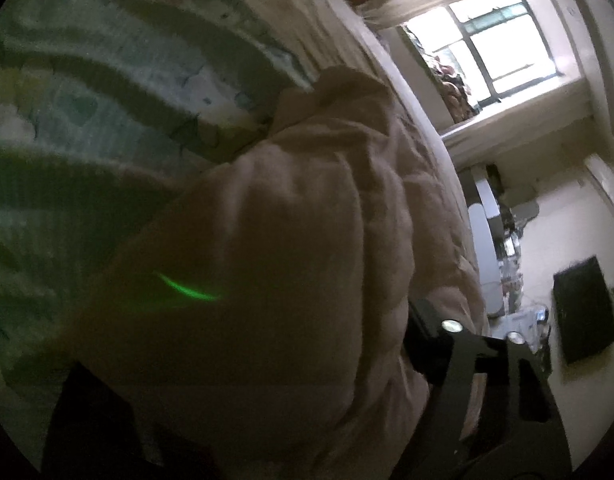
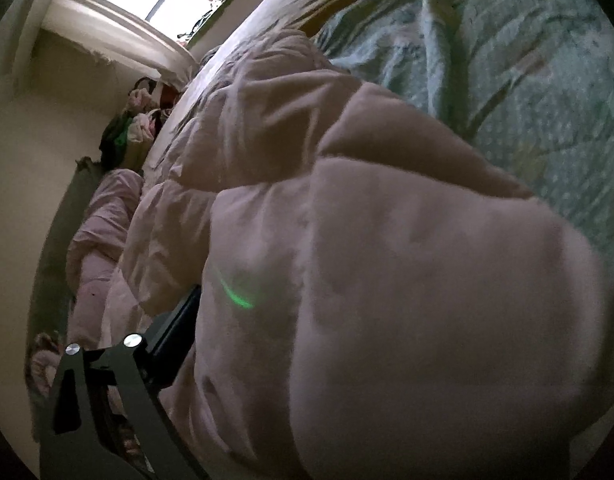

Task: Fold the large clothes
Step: 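Grasp the folded quilt's side edge with both tools and lift it, then fold the lifted quilt edge over the rest of the quilt with both tools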

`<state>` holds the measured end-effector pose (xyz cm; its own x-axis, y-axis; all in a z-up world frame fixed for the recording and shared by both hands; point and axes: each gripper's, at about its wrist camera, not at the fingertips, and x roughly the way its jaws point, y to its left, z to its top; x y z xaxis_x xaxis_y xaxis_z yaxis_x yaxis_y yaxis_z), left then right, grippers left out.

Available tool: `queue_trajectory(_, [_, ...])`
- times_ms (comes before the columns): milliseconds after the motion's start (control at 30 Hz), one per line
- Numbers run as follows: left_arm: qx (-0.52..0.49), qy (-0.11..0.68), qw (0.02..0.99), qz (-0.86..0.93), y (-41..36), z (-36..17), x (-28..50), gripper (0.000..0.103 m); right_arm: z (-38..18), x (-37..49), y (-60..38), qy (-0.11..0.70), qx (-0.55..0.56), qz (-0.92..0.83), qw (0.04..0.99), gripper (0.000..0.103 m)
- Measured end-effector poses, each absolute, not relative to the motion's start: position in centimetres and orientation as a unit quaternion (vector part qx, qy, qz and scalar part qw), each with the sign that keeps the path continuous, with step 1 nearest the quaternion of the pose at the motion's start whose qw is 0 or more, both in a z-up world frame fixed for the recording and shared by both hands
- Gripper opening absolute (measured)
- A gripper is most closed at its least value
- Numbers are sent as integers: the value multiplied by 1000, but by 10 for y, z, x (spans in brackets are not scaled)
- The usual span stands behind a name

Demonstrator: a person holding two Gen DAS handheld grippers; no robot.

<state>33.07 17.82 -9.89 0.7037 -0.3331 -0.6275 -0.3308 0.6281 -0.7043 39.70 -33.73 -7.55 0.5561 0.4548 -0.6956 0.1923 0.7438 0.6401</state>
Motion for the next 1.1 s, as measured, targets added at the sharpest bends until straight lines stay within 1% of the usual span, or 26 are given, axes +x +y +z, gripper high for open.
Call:
queue_trajectory(33, [-423, 384, 821, -3, 176, -96, 331, 58, -72, 396, -335, 463, 341, 79, 814, 89])
queue_trajectory(67, [-409, 382, 828, -6, 174, -91, 332, 52, -69, 395, -333, 462, 334, 77, 818, 83])
queue_trajectory(100, [-393, 379, 838, -10, 171, -85, 332, 50, -62, 394, -329, 459, 319, 77, 826, 77])
queue_trajectory(133, [-382, 377, 844, -13, 167, -80, 332, 45, -56, 393, -326, 458, 305, 77, 832, 73])
queue_trajectory(167, [-376, 375, 847, -19, 165, -76, 331, 41, -48, 392, -321, 458, 289, 77, 837, 66])
queue_trajectory(200, [-375, 372, 849, -24, 167, -74, 329, 40, -41, 392, -317, 460, 273, 80, 841, 62])
queue_trajectory(267, [-374, 364, 852, -35, 167, -66, 331, 39, -22, 394, -306, 460, 230, 91, 853, 59])
queue_trajectory(400, [-361, 358, 860, -41, 163, -60, 337, 41, -12, 399, -293, 469, 190, 84, 859, 59])
queue_trajectory(433, [-358, 361, 860, -41, 161, -61, 340, 44, -11, 400, -292, 470, 188, 81, 859, 59])
queue_trajectory(467, [-354, 363, 861, -40, 162, -62, 343, 45, -11, 399, -292, 472, 194, 77, 856, 60])
queue_trajectory(633, [-354, 368, 859, -45, 166, -61, 351, 45, 8, 423, -279, 478, 176, 71, 858, 61])
queue_trajectory(667, [-348, 367, 861, -43, 164, -59, 351, 43, 16, 427, -274, 476, 162, 73, 861, 59])
queue_trajectory(767, [-328, 366, 870, -41, 160, -49, 350, 35, 35, 439, -255, 458, 105, 107, 876, 45])
queue_trajectory(800, [-324, 363, 873, -42, 159, -43, 350, 33, 42, 441, -252, 450, 97, 117, 880, 42])
queue_trajectory(867, [-315, 355, 879, -43, 158, -34, 348, 30, 51, 438, -249, 436, 96, 131, 885, 38])
queue_trajectory(1100, [-263, 331, 905, -42, 143, -1, 334, 29, 71, 402, -236, 369, 43, 190, 909, 33])
